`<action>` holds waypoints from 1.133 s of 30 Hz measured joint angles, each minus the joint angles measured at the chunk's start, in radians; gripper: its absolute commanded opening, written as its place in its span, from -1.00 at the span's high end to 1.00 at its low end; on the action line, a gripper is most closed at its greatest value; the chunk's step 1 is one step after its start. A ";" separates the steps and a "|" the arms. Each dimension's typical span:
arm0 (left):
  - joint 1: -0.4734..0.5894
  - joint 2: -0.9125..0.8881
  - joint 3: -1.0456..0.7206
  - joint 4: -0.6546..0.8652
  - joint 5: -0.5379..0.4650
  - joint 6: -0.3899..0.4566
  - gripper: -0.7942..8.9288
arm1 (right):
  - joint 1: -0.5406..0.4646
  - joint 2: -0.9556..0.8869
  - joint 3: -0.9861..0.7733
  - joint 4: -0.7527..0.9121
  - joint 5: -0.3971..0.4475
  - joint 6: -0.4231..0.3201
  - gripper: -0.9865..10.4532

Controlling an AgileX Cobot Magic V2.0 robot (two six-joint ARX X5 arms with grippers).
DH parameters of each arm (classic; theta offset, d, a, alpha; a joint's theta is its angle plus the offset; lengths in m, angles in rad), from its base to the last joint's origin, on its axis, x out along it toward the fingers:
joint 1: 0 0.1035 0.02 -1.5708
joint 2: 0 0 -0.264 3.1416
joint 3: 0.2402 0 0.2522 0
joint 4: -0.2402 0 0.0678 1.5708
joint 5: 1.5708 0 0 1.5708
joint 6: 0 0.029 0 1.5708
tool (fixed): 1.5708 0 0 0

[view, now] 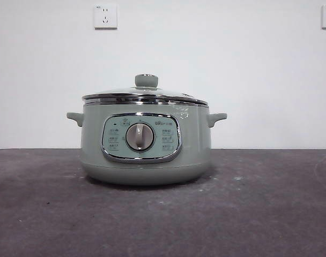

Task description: Pick up the pumpkin,open the lid,put the pumpkin in the pot,close the lid

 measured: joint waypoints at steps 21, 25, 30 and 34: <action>0.011 -0.271 -0.420 0.005 -0.003 -0.080 0.84 | 0.000 0.000 0.000 0.000 0.000 0.000 0.82; 0.011 -0.294 -0.426 -0.048 -0.003 -0.081 0.84 | 0.000 0.000 0.000 0.000 0.000 0.000 0.82; 0.012 -0.295 -0.426 -0.071 -0.003 -0.089 0.84 | 0.000 -0.001 0.000 0.000 0.000 0.000 0.82; 0.012 -0.295 -0.426 -0.071 -0.003 -0.095 0.84 | 0.000 -0.001 0.000 0.000 0.000 0.000 0.82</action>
